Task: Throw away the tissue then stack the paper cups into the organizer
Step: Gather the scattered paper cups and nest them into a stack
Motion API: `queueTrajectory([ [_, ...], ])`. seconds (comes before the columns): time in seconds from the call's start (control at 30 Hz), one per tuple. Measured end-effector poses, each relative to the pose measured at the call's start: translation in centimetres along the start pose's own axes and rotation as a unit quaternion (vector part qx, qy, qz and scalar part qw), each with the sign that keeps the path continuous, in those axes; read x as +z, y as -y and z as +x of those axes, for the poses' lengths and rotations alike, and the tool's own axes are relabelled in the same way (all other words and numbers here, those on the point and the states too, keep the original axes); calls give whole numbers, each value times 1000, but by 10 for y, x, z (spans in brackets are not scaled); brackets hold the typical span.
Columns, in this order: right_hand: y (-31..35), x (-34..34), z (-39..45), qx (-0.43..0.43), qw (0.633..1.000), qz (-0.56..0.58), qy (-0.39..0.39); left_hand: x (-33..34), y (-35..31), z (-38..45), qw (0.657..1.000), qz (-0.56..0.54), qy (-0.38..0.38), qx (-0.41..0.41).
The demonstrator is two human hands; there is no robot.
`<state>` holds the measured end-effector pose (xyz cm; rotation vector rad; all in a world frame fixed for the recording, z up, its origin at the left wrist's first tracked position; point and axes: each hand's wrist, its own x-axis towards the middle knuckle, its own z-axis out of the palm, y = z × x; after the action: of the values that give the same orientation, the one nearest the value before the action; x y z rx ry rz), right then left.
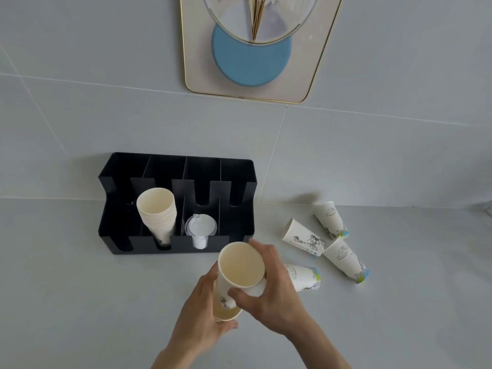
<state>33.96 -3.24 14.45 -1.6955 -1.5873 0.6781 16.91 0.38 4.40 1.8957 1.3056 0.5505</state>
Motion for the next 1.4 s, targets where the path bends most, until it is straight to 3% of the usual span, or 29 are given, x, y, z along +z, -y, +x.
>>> queueTrajectory([
  [0.17, -27, 27, -12, 20, 998, -17, 56, 0, 0, 0, 999, -47, -2, -10],
  [0.53, -58, 42, -14, 34, 986, -103, 130, 2, 10, -3, 999, -18, 13, 24],
  [0.6, -60, 39, -11, 27, 988, -98, 118, 3, 10, -3, 999, -17, 10, 28],
  [0.7, -75, 25, 1, 36, 992, -117, 14, 5, 11, -1, 1000, -18, 4, 25],
  [0.77, -94, 14, 10, 44, 982, -182, -26, 6, 10, -2, 1000, -14, 0, 21],
  [0.9, -125, 12, 18, 31, 939, -321, 115, 8, 15, -10, 1000, -8, -8, 0],
  [0.97, -131, 15, 18, 30, 925, -351, 144, 7, 16, -12, 1000, -6, -11, 1],
  [1.23, -143, 18, 6, 21, 897, -434, 80, 9, 9, -5, 1000, -10, -7, 2],
  [1.4, -150, 13, 1, 34, 875, -472, 98, 11, 9, -5, 1000, -16, -11, -4],
])
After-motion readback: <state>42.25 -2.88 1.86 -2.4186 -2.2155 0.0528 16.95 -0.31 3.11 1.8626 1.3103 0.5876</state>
